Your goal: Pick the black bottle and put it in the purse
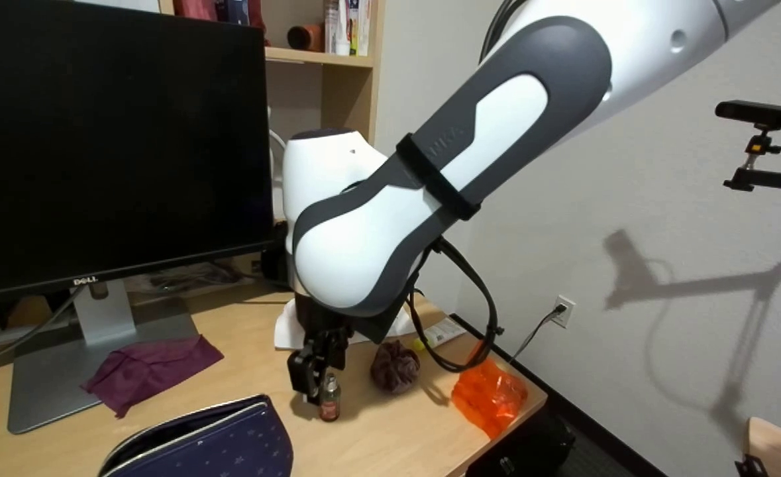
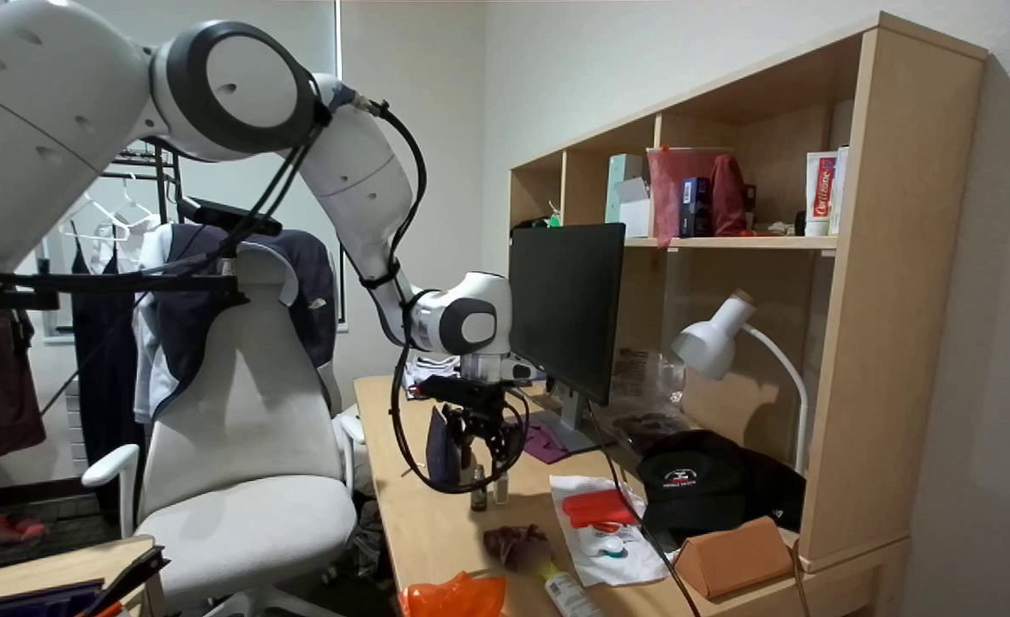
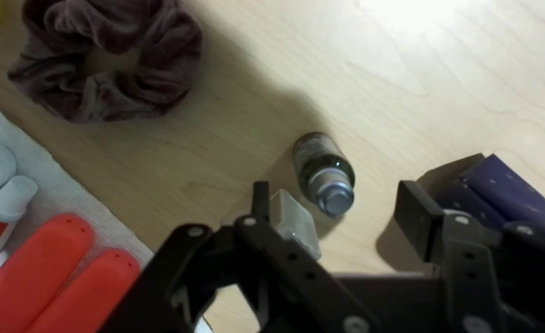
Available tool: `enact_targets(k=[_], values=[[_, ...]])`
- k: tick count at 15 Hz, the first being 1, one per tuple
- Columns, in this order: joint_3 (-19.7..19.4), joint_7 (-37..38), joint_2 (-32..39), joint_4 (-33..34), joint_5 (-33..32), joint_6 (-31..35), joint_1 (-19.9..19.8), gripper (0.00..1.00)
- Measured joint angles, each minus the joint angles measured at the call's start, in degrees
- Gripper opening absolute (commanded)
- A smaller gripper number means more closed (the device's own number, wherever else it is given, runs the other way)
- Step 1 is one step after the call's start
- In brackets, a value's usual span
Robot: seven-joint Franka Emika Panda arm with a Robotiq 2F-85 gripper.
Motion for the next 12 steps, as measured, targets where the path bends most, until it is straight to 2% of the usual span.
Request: enact_targets(k=[3,5,12], values=[[0.0,0.0,0.2,0.0,0.0,0.0,-0.1,0.2],[0.0,0.0,0.3,0.0,0.0,0.0,-0.1,0.11],[0.1,0.0,0.3,0.5,0.0,0.0,-0.1,0.13]])
